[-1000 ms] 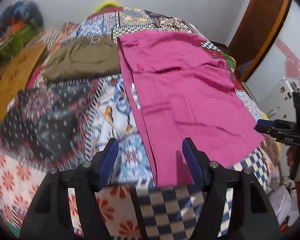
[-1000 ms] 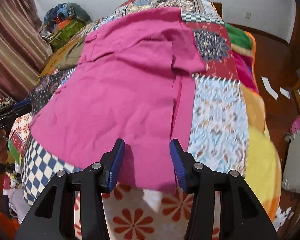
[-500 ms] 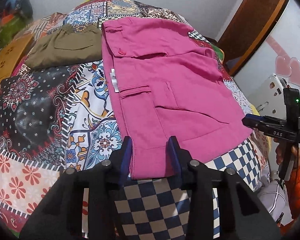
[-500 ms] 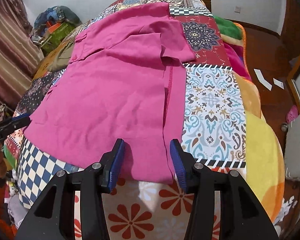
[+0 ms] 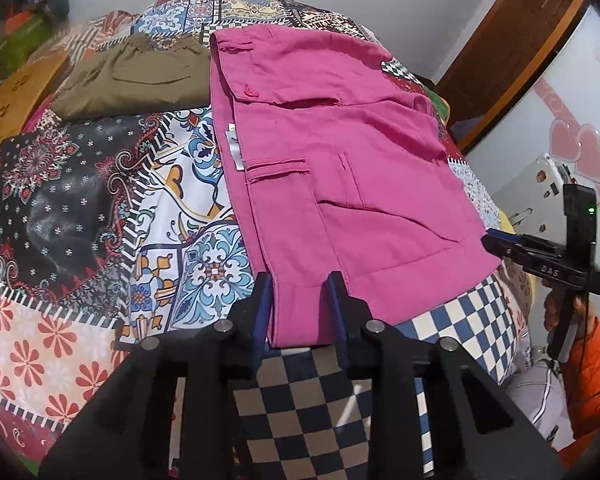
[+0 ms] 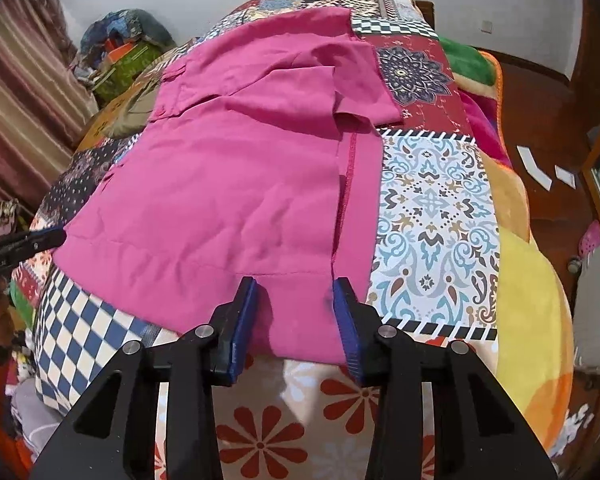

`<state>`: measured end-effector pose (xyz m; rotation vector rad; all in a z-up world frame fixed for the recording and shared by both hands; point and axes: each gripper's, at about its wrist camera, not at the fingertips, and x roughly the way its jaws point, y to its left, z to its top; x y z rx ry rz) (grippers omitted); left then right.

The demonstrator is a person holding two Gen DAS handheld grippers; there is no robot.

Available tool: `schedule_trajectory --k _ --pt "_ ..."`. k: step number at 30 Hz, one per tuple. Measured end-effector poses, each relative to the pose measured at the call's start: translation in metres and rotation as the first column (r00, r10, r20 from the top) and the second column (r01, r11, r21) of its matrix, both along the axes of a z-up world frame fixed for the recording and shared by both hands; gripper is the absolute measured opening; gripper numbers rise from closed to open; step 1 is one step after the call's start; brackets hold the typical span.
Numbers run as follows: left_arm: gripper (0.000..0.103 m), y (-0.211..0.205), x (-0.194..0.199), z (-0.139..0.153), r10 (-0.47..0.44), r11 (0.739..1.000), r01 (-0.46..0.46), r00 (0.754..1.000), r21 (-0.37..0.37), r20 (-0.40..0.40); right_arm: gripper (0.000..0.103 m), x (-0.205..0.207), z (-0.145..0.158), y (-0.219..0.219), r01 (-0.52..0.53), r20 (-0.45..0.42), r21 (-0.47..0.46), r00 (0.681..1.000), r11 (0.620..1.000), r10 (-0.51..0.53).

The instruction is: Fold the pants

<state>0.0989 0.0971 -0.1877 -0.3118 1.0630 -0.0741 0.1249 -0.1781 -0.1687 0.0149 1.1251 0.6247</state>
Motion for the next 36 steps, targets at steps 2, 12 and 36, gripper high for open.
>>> schedule_trajectory --k 2,12,36 --pt "0.027 0.0 0.003 0.0 -0.004 1.0 0.004 1.0 -0.004 -0.001 0.036 0.008 -0.004 -0.004 0.03 -0.041 0.047 0.999 0.998 -0.028" --pt "0.006 -0.018 0.0 0.019 -0.049 0.995 0.042 0.996 0.094 0.073 0.012 0.0 0.009 0.004 -0.008 0.033 0.056 0.999 0.998 0.007" --pt "0.005 -0.02 -0.051 0.069 -0.051 0.997 0.036 0.975 0.073 0.217 0.009 -0.041 0.054 -0.02 0.01 0.173 0.134 0.984 0.991 -0.033"
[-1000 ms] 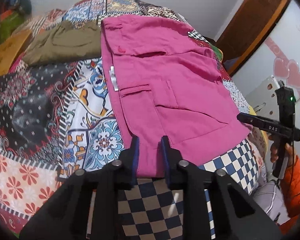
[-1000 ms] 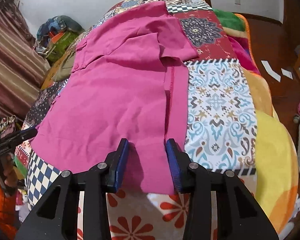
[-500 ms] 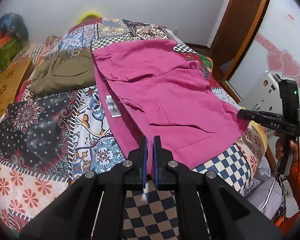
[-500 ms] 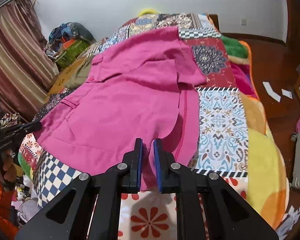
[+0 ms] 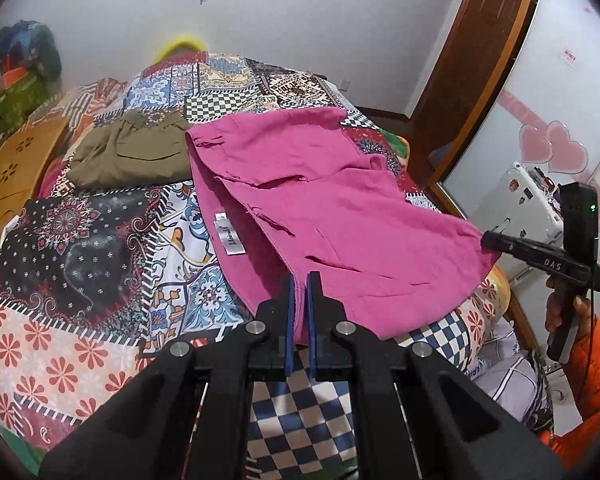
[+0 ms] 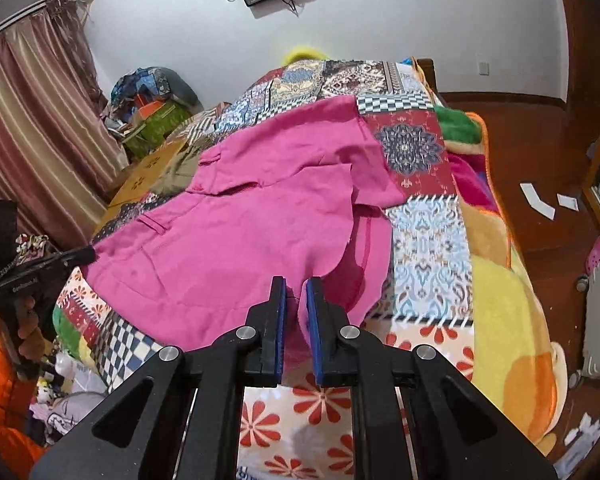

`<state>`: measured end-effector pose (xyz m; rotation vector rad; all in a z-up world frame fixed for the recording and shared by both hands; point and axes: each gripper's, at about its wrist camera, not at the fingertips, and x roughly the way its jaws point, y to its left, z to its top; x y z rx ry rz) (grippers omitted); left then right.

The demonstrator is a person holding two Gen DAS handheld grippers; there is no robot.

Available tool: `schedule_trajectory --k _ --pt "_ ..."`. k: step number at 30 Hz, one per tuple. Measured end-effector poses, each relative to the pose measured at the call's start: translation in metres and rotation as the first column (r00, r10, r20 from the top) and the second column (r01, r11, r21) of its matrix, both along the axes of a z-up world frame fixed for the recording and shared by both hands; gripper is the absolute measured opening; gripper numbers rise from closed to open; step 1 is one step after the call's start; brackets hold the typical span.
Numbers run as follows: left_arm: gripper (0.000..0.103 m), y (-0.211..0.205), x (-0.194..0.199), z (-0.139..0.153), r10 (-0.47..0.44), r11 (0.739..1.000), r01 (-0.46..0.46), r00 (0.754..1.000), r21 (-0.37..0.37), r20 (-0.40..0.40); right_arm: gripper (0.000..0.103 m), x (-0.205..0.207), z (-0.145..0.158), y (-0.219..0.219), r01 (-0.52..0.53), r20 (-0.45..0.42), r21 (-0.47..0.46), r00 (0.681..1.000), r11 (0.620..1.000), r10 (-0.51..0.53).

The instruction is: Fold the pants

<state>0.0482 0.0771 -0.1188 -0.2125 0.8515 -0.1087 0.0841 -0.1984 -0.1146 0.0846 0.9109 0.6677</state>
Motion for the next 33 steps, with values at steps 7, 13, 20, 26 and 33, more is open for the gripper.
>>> schedule_trajectory --k 7,13,20,26,33 --pt "0.005 -0.002 -0.02 -0.011 -0.019 1.0 0.019 0.999 -0.018 -0.025 0.009 -0.019 -0.012 -0.009 0.009 -0.048 -0.007 0.999 1.0 -0.009" --pt "0.005 -0.009 -0.03 -0.035 -0.039 0.999 0.04 0.993 0.011 -0.108 0.009 -0.029 -0.034 -0.009 0.008 -0.118 -0.035 0.993 0.999 -0.012" --pt "0.005 -0.017 -0.035 -0.055 -0.056 0.997 0.064 0.986 0.046 -0.157 0.01 -0.035 -0.042 -0.003 -0.023 -0.134 -0.1 0.991 0.995 0.01" --pt "0.021 -0.012 -0.035 -0.05 -0.036 0.995 0.05 0.986 0.083 -0.161 0.02 -0.033 -0.037 -0.01 -0.014 -0.147 -0.146 0.989 0.989 -0.007" --pt "0.029 0.016 -0.02 -0.019 0.047 0.991 -0.034 0.994 0.132 -0.101 0.02 -0.009 -0.009 -0.036 0.083 -0.107 -0.139 0.989 0.987 -0.099"
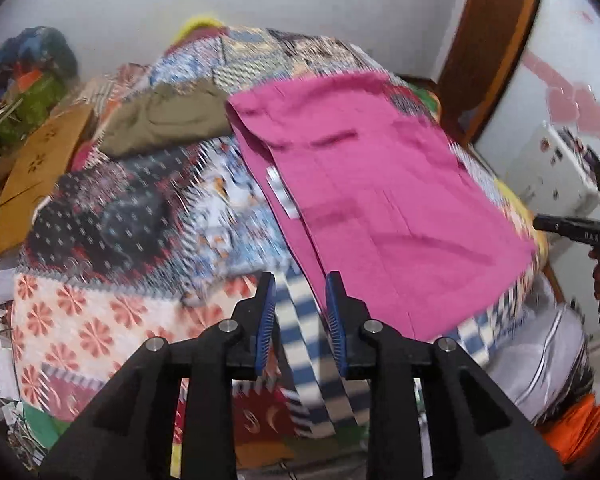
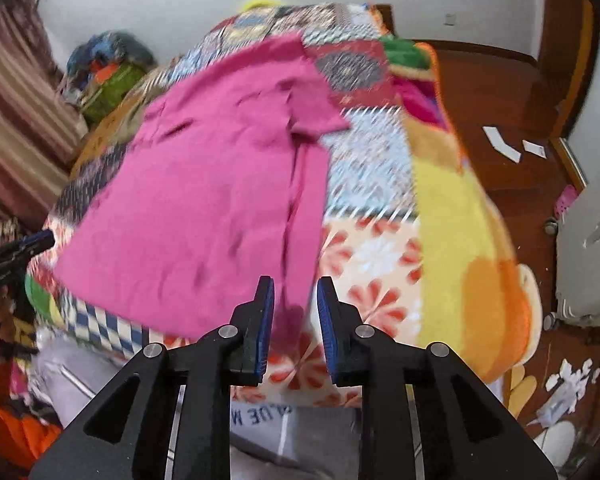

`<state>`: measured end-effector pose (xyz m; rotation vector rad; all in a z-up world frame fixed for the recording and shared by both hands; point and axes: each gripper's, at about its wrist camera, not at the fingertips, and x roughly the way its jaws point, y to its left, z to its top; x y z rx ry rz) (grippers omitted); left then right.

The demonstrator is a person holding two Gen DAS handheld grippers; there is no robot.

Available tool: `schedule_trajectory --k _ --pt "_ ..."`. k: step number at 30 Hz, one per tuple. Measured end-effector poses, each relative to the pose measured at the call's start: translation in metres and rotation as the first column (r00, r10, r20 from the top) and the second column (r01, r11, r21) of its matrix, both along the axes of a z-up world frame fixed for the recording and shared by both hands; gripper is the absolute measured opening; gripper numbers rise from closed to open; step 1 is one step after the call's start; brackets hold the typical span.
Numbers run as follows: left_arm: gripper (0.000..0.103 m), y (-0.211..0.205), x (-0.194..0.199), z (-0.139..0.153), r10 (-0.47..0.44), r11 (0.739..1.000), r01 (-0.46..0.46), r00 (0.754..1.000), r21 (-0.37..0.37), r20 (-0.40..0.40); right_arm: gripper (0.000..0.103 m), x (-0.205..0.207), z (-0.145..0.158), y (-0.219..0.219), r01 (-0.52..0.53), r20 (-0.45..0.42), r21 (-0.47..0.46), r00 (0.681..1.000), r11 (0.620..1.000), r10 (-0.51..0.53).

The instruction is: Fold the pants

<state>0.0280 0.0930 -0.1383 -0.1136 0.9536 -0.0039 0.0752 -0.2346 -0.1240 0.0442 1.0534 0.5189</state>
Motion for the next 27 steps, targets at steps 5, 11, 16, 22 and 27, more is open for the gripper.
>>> schedule_trajectory --k 5,11,16,22,27 --pt "0.042 0.021 0.041 0.017 0.062 0.997 -0.064 0.997 0.033 0.054 0.029 0.034 0.024 0.01 0.007 0.1 -0.008 0.995 1.0 -0.006" --pt "0.048 0.042 0.104 0.019 0.103 0.993 -0.109 0.99 0.052 0.098 0.032 0.082 0.044 0.042 -0.033 0.192 0.0 0.981 0.999 0.032" --pt "0.048 0.062 0.159 0.007 0.14 0.989 -0.143 0.986 0.023 0.091 0.041 0.121 0.044 0.07 -0.062 0.248 -0.005 0.967 0.998 0.061" --pt "0.048 0.089 0.223 -0.023 0.172 0.985 -0.172 0.985 -0.015 0.027 0.045 0.179 0.035 0.098 -0.082 0.235 0.01 0.969 0.997 0.078" --pt "0.048 0.104 0.26 -0.045 0.187 0.982 -0.187 0.982 -0.011 -0.006 0.045 0.224 0.011 0.119 -0.096 0.177 0.008 0.98 0.995 0.093"
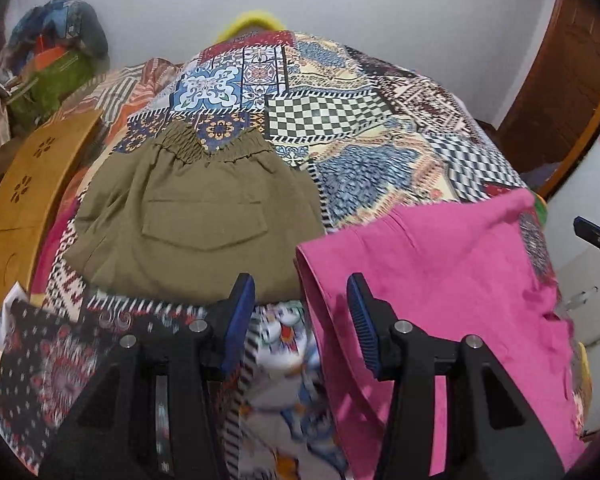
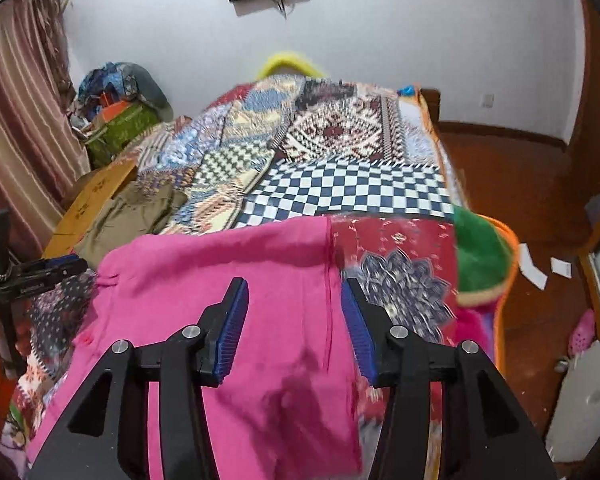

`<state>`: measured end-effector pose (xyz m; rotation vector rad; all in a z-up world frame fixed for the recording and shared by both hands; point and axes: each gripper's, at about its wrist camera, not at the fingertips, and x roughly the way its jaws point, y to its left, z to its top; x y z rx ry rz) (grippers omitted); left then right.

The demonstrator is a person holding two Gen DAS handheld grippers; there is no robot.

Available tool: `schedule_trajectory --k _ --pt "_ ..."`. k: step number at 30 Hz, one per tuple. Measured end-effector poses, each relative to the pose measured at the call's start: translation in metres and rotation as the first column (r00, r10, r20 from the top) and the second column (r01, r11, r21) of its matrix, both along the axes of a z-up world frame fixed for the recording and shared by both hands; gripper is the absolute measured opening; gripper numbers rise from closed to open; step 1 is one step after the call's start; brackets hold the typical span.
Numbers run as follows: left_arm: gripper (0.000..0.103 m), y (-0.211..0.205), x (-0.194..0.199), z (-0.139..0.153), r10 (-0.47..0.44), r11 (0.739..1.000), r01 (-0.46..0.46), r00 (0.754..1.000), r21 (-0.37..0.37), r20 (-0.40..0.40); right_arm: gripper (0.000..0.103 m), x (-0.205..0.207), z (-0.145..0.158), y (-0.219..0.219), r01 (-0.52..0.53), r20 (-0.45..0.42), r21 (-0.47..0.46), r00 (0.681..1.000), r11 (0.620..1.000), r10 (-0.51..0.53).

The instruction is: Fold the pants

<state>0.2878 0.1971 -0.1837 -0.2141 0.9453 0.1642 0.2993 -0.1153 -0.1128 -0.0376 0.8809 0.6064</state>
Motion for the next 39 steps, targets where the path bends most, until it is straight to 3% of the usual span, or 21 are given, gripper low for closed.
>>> schedule_trajectory --k 4,9,18,22,24,27,29,39 --pt "0.048 0.002 0.021 -0.011 -0.02 1.0 0.02 1.0 0.005 -0.015 0.045 0.027 -0.016 0.008 0.007 -0.048 0.01 0.999 1.0 -0.007" --pt "0.048 0.005 0.034 -0.026 -0.04 0.996 0.038 0.999 -0.079 -0.023 0.045 0.049 -0.028 0.012 0.02 -0.111 0.062 0.994 0.998 -0.013" --pt "0.048 0.001 0.043 -0.036 -0.085 0.986 0.079 0.996 -0.148 -0.036 0.045 0.054 -0.036 0.029 -0.04 -0.074 -0.009 0.997 0.999 0.039" --pt "0.032 -0.006 0.047 -0.036 -0.119 0.982 0.113 0.992 -0.151 -0.032 0.044 0.053 -0.039 0.035 -0.067 -0.057 -0.017 0.996 0.998 0.066" --pt "0.026 -0.009 0.048 -0.036 -0.126 0.98 0.121 0.992 -0.157 -0.025 0.026 0.053 -0.039 0.038 -0.077 -0.035 -0.02 0.996 0.997 0.076" --pt "0.012 -0.01 0.049 -0.035 -0.123 0.98 0.119 0.992 -0.159 -0.014 0.011 0.051 -0.035 0.039 -0.086 -0.007 -0.02 0.996 0.996 0.086" --pt "0.005 -0.009 0.049 -0.032 -0.122 0.978 0.121 0.993 -0.169 0.004 0.01 0.052 -0.032 0.038 -0.085 0.009 -0.005 0.996 0.996 0.085" --pt "0.002 -0.01 0.044 0.021 -0.11 0.979 0.129 0.986 -0.155 0.128 0.005 0.042 0.02 0.029 -0.089 0.129 0.098 0.989 0.991 0.076"
